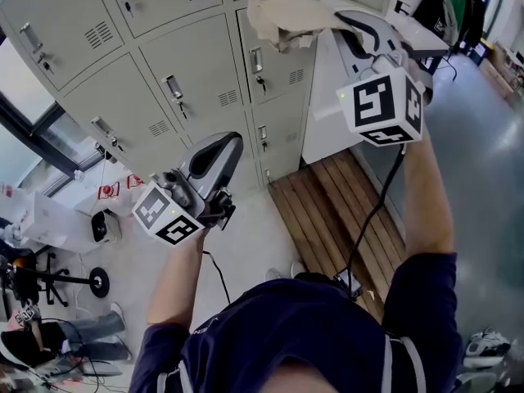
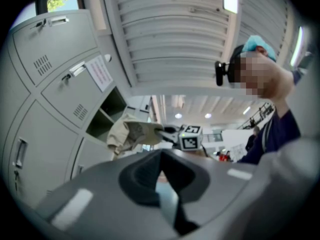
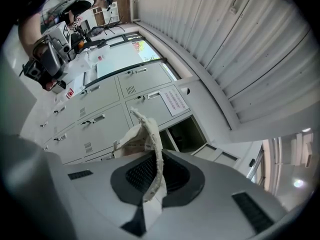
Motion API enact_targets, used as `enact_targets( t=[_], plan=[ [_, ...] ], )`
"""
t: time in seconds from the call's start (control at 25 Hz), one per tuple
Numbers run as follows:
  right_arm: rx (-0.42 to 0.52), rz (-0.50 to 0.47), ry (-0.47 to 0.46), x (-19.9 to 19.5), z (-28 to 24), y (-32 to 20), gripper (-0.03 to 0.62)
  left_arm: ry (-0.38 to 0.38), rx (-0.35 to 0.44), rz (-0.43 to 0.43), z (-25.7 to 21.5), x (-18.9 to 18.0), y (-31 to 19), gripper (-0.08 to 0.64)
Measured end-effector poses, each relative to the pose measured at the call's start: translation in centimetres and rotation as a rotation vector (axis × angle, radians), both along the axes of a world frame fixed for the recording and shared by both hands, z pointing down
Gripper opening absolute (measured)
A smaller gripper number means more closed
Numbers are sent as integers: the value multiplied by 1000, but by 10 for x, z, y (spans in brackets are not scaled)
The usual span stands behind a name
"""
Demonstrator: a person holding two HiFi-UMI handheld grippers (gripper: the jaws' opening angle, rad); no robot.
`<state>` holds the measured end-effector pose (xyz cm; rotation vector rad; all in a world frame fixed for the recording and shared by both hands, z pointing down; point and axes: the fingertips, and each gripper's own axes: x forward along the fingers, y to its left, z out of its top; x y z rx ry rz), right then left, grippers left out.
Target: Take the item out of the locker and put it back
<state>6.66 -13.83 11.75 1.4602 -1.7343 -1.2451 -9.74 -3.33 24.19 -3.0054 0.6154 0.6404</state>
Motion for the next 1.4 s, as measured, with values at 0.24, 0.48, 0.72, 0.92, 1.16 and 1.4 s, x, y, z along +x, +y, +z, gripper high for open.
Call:
enact_targets(
  t=[0.24,0.48,0.72,0.92,1.16,1.4],
  plan=[
    [21,-37,0,9,4,22,21,8,-4,-24,-4,11,3,3],
    [42,-101,-20,24,5,38,21,13,-12,-68,-3,33,7,3],
    [42,-151,-58,41,8,51,21,-13,8,-101,-7,58,15,3],
    [30,-155,-83,54,14,59,21,-35,12,-110,-6,74,18,3],
    [18,-157,-111,62,25,58,21,-32,8,-112,-5,81,16,3],
    [17,-164,-124,66,29,56,21,-35,1,-111,-2,84,12,3]
  ],
)
